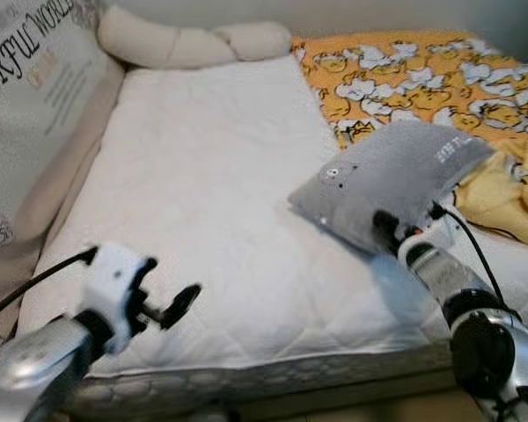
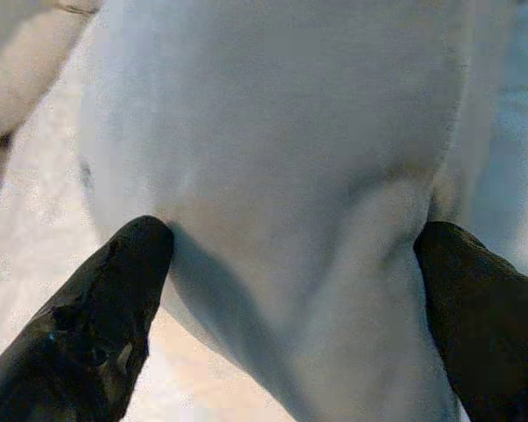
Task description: Clean up the room
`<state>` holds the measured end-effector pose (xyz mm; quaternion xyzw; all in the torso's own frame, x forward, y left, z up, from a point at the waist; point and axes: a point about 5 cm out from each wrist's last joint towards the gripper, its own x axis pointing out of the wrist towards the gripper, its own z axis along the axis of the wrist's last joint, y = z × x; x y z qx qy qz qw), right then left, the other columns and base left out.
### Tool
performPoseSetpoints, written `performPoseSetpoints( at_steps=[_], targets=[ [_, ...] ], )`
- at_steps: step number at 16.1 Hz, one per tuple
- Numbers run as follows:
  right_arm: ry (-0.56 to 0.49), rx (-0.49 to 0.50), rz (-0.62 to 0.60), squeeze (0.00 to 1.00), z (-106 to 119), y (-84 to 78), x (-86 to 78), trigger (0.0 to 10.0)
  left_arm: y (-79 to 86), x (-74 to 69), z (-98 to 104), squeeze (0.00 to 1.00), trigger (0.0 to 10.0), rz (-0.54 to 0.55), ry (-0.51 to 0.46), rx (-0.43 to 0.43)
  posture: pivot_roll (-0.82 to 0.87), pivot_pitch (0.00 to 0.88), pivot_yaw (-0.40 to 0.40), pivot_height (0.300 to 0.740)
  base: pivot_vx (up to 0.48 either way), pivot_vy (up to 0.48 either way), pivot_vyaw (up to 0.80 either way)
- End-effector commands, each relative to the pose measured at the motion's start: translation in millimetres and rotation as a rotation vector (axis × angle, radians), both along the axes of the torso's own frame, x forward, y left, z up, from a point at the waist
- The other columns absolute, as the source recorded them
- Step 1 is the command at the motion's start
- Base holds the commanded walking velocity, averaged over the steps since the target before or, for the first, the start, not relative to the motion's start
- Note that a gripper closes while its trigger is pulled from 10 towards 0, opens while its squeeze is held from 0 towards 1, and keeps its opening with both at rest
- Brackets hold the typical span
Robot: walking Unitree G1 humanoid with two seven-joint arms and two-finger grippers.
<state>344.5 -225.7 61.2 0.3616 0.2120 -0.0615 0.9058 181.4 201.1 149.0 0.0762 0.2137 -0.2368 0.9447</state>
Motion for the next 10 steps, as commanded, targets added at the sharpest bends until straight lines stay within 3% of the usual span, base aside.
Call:
performPoseSetpoints(
  at_steps=[1, 2, 3, 4, 10],
  targets=[
    [-0.010, 0.026, -0.005, 0.00, 2, 5.4, 2.8, 10.0, 6.3, -4.3, 4, 0.00, 10.0, -0.007, 0.004, 0.017, 0.26, 0.000, 0.040, 0.740, 0.000, 0.000, 0.00],
    [-0.013, 0.043, -0.009, 0.00, 2, 7.5, 3.7, 4.7, 10.6, -6.0, 6, 0.00, 10.0, -0.005, 0.009, 0.023, 0.26, 0.000, 0.037, 0.740, 0.000, 0.000, 0.00],
    [-0.010, 0.052, -0.014, 0.00, 2, 8.2, 3.9, 0.4, 12.2, -6.3, 7, 0.00, 10.0, -0.005, 0.010, 0.021, 0.26, 0.000, 0.037, 0.740, 0.000, 0.000, 0.00],
    [0.006, 0.075, -0.024, 0.00, 0, 10.0, 3.3, 0.0, 15.5, -6.8, 11, 0.00, 10.0, -0.035, 0.016, 0.014, 0.25, 0.000, 0.036, 0.740, 0.000, 0.000, 0.00],
    [0.105, 0.086, -0.063, 0.00, -11, 7.1, -4.6, 0.0, 14.9, -1.7, 13, 0.00, 10.0, -0.087, 0.014, 0.008, 0.23, 0.000, 0.040, 0.740, 0.000, 0.000, 0.00]
  ],
)
